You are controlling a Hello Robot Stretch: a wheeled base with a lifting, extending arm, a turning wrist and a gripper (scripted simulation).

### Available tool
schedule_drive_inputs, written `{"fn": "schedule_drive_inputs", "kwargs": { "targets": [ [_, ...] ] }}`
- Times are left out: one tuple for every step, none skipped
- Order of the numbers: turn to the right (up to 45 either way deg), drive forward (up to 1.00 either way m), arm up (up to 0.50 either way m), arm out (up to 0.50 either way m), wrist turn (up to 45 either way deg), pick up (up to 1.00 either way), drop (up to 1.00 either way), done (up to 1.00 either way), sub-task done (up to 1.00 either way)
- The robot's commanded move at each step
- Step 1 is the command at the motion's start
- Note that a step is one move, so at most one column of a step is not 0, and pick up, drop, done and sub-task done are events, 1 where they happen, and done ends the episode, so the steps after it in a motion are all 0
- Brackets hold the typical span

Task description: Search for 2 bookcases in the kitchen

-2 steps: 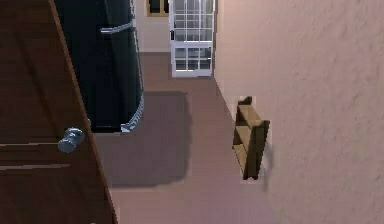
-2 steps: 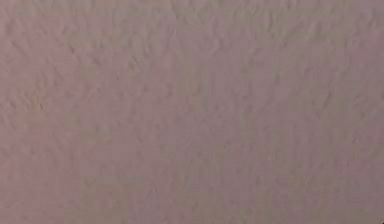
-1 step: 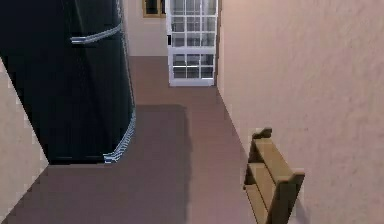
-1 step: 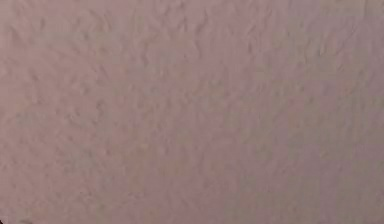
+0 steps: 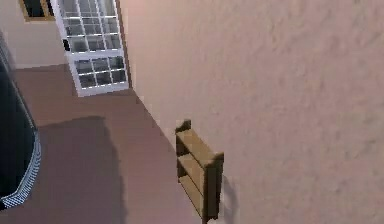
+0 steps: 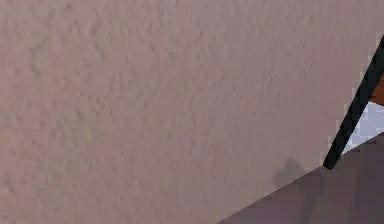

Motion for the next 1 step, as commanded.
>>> {"fn": "schedule_drive_inputs", "kwargs": {
  "targets": [
    [0.0,0.00,0.00,0.00,0.0,0.00,0.00,1.00,0.00]
  ]
}}
